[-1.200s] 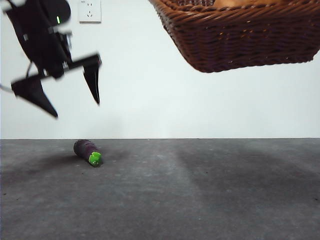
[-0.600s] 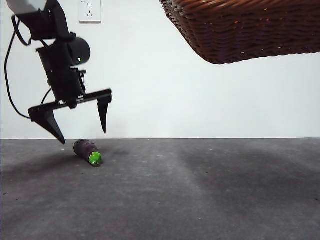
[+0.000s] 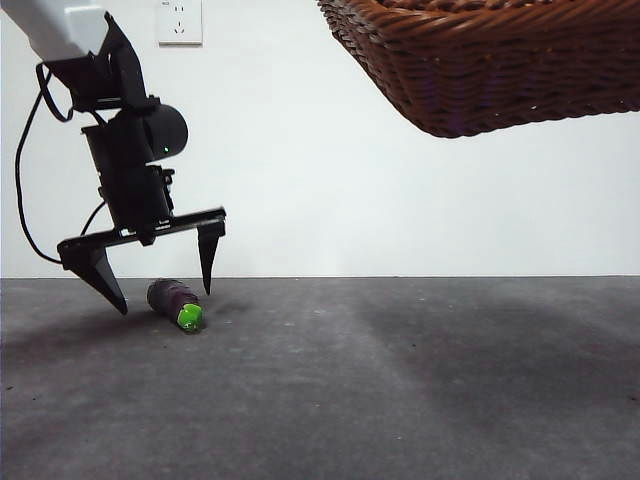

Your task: Help me put the vegetables on the table into the basket

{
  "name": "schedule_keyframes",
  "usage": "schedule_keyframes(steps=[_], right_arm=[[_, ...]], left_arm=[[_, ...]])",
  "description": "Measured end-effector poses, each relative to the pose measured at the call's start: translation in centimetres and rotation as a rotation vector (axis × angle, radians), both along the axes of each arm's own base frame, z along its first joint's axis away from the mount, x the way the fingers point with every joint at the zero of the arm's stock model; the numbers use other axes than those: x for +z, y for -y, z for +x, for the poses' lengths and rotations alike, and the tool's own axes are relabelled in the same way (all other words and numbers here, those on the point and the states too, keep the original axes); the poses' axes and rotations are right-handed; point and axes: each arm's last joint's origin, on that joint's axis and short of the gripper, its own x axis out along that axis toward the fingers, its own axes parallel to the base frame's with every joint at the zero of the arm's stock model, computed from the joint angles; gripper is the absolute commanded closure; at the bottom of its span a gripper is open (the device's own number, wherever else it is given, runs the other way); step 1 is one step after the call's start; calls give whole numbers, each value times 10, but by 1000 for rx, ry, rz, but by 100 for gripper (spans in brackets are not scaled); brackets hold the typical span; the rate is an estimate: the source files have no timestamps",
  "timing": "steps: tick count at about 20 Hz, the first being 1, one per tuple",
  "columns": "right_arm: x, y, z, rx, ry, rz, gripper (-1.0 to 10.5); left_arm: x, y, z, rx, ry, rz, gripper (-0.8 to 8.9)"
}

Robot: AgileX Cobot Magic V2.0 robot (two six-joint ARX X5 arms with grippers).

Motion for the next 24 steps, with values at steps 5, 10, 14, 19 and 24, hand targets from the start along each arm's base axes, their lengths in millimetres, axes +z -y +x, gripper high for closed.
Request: schedule_keyframes(steps=[5,10,14,19,24], right_arm=[[0,0,0,7,6,-8,959],[0,0,0,8,8,-10,959],[0,0,0,12,12,-16,959],[0,0,0,4,13,-22,959],[-12,-2,13,-37,-53,-51,959]], left_arm=[[-3,5,0,0,-6,10,466],[-3,5,1,-12,4,3,788],[-2,7,1,-45,11,-26,822],[-2,9,0,-149,7,-75,821],[48,6,-17,-321,121,-34,821]])
